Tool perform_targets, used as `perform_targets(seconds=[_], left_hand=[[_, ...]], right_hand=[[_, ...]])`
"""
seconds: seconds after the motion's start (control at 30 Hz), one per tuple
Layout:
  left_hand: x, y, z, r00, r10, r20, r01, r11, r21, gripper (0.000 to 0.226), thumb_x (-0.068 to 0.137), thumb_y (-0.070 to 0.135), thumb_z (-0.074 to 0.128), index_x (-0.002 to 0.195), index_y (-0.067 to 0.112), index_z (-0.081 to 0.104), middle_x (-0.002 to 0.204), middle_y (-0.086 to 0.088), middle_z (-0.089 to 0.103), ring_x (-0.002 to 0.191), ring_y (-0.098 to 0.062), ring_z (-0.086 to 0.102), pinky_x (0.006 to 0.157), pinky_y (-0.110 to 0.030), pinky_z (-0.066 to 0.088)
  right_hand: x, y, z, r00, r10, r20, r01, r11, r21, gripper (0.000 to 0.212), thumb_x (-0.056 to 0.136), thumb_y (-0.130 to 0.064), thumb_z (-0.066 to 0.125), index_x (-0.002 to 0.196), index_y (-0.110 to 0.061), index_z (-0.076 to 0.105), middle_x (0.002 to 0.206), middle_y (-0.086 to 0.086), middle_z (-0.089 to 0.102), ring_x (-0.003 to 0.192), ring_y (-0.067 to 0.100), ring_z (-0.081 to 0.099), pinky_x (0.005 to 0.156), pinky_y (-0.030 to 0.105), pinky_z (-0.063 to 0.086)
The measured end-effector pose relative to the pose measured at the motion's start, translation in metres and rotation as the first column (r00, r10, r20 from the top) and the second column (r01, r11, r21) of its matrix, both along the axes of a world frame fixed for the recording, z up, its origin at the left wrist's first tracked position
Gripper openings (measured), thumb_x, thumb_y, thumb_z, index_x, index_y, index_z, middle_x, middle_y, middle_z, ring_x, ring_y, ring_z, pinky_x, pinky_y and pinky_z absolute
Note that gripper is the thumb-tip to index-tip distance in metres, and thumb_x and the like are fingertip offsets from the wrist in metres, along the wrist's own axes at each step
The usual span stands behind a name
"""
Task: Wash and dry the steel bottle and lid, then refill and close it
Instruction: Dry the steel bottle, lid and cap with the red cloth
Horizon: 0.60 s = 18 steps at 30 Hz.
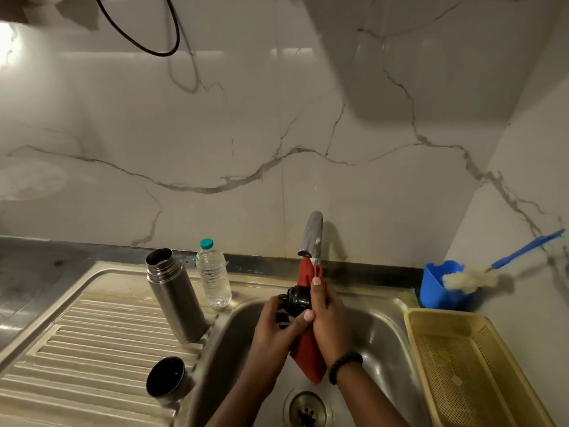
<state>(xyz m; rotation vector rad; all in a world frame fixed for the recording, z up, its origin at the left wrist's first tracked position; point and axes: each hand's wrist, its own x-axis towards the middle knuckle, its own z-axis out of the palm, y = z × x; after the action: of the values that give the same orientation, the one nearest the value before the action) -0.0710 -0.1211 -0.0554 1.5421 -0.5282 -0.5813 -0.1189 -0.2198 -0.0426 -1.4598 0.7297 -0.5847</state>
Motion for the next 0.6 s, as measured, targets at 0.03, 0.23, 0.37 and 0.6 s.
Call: perform_targets(seconds=[0.03, 0.23, 0.37, 0.6], left_hand=[[-0.001, -0.001, 0.001, 0.999, -0.003, -0.037, 0.002, 0.999, -0.037, 0.042, 0.082, 0.044, 0.073, 0.118, 0.026, 0.061, 0.112, 0.001, 0.071, 0.098, -0.006, 0.069, 0.076, -0.020, 0.056], [0.009, 0.006, 0.001, 0.976, -0.049, -0.214, 0.006, 0.980, -0.200, 0.047, 0.085, 0.035, 0.072, 0.129, 0.021, 0.063, 0.124, -0.006, 0.069, 0.115, -0.024, 0.066, 0.095, -0.042, 0.054], [0.024, 0.011, -0.002, 0.976, 0.014, -0.219, -0.053, 0.983, -0.177, 0.048, 0.079, 0.037, 0.069, 0.126, 0.026, 0.065, 0.122, -0.003, 0.070, 0.121, -0.027, 0.060, 0.109, -0.053, 0.041], [0.017, 0.001, -0.004, 0.982, 0.022, -0.189, -0.057, 0.982, -0.181, 0.047, 0.082, 0.035, 0.078, 0.123, 0.027, 0.058, 0.118, -0.008, 0.071, 0.111, -0.029, 0.068, 0.095, -0.050, 0.055]], right_hand=[[-0.002, 0.001, 0.000, 1.000, 0.006, 0.002, -0.006, 0.999, -0.046, 0.037, 0.095, -0.060, 0.035, 0.112, -0.039, 0.060, 0.087, -0.005, 0.072, 0.076, 0.008, 0.070, 0.073, 0.035, 0.059], [-0.013, -0.006, 0.000, 0.994, 0.003, 0.105, -0.033, 0.958, 0.284, 0.045, 0.094, -0.059, 0.040, 0.104, -0.024, 0.067, 0.094, 0.006, 0.075, 0.084, 0.023, 0.073, 0.077, 0.045, 0.059], [-0.026, -0.020, 0.004, 0.957, -0.101, 0.271, -0.099, 0.767, 0.634, 0.049, 0.090, -0.064, 0.041, 0.110, -0.024, 0.062, 0.106, 0.015, 0.070, 0.097, 0.033, 0.068, 0.075, 0.045, 0.055], [-0.019, -0.006, 0.009, 0.960, 0.221, 0.171, -0.247, 0.957, 0.151, 0.045, 0.090, -0.067, 0.039, 0.118, -0.038, 0.058, 0.120, 0.006, 0.066, 0.101, 0.023, 0.069, 0.087, 0.043, 0.057]])
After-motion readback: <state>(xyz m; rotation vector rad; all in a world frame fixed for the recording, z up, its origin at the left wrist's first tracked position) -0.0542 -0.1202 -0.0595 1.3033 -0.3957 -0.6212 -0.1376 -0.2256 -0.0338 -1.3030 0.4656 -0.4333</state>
